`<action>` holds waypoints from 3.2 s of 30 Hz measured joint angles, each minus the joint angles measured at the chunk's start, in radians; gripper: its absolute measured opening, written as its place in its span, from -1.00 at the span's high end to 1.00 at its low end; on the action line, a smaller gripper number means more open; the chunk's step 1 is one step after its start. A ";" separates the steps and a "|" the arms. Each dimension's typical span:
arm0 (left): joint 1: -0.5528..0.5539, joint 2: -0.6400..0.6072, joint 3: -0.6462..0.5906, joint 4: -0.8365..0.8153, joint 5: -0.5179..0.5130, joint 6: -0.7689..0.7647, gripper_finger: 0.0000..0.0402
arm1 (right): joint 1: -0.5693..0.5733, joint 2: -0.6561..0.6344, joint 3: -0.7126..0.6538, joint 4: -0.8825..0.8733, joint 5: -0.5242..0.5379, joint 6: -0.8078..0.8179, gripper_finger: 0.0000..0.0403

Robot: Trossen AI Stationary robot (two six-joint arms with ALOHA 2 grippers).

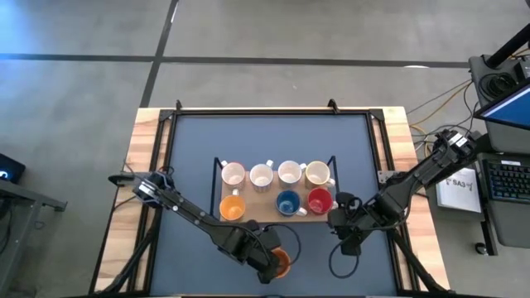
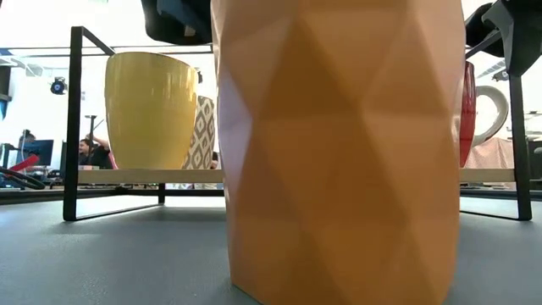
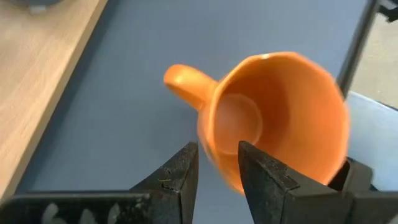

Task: Place coffee mugs
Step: Put the orange mug on the shelf

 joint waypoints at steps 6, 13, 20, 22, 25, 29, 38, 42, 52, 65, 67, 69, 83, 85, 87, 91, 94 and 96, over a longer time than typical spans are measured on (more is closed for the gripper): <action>0.002 0.000 0.002 -0.001 0.000 0.017 0.53 | 0.000 0.000 0.000 0.001 0.000 0.000 0.37; 0.002 0.004 -0.001 0.010 0.004 0.012 0.53 | 0.000 0.000 0.000 0.002 0.000 0.000 0.34; 0.008 0.050 -0.001 0.023 0.078 0.006 0.55 | 0.000 0.000 0.000 0.002 0.001 0.000 0.38; 0.010 0.050 -0.001 0.025 0.076 0.006 0.62 | 0.000 0.000 0.000 0.002 0.001 0.000 0.39; 0.009 0.049 0.013 0.009 0.078 0.051 0.86 | 0.000 0.000 0.000 0.002 0.001 0.000 0.39; 0.007 0.049 0.061 -0.050 0.123 0.114 0.92 | 0.000 0.000 0.000 0.001 0.001 -0.007 0.39; 0.018 0.046 0.183 -0.236 0.039 0.376 0.96 | 0.000 0.000 0.000 0.001 0.002 -0.016 0.42; 0.018 0.053 0.213 -0.233 0.044 0.607 0.96 | 0.000 0.000 -0.002 0.001 0.003 -0.017 0.41; 0.056 0.057 0.170 -0.217 0.129 0.819 0.96 | 0.000 0.000 -0.002 0.000 0.003 -0.020 0.44; 0.085 0.058 0.136 -0.138 0.099 0.748 0.77 | -0.001 0.000 -0.002 0.001 0.003 -0.019 0.44; 0.085 0.058 0.137 -0.139 0.096 0.728 0.69 | -0.001 0.000 -0.002 0.001 0.003 -0.018 0.44; 0.085 0.058 0.136 -0.141 0.096 0.692 0.62 | -0.001 0.000 -0.002 0.001 0.003 -0.016 0.44; 0.076 0.050 0.137 -0.277 0.096 0.332 0.48 | -0.001 0.000 -0.003 0.001 0.002 -0.016 0.44; 0.076 0.049 0.137 -0.284 0.096 0.276 0.48 | -0.001 0.000 -0.003 0.002 0.002 -0.016 0.44; 0.075 0.047 0.137 -0.304 0.096 0.213 0.48 | -0.001 0.000 -0.003 0.002 0.002 -0.016 0.44; 0.068 0.033 0.137 -0.376 0.084 0.080 0.48 | -0.001 0.000 -0.003 0.002 0.002 -0.009 0.44; 0.051 0.018 0.137 -0.419 0.079 -0.003 0.48 | -0.001 0.000 -0.003 0.001 0.001 -0.008 0.43; 0.036 0.006 0.137 -0.425 0.079 -0.087 0.48 | -0.001 0.000 -0.003 0.002 0.001 -0.008 0.44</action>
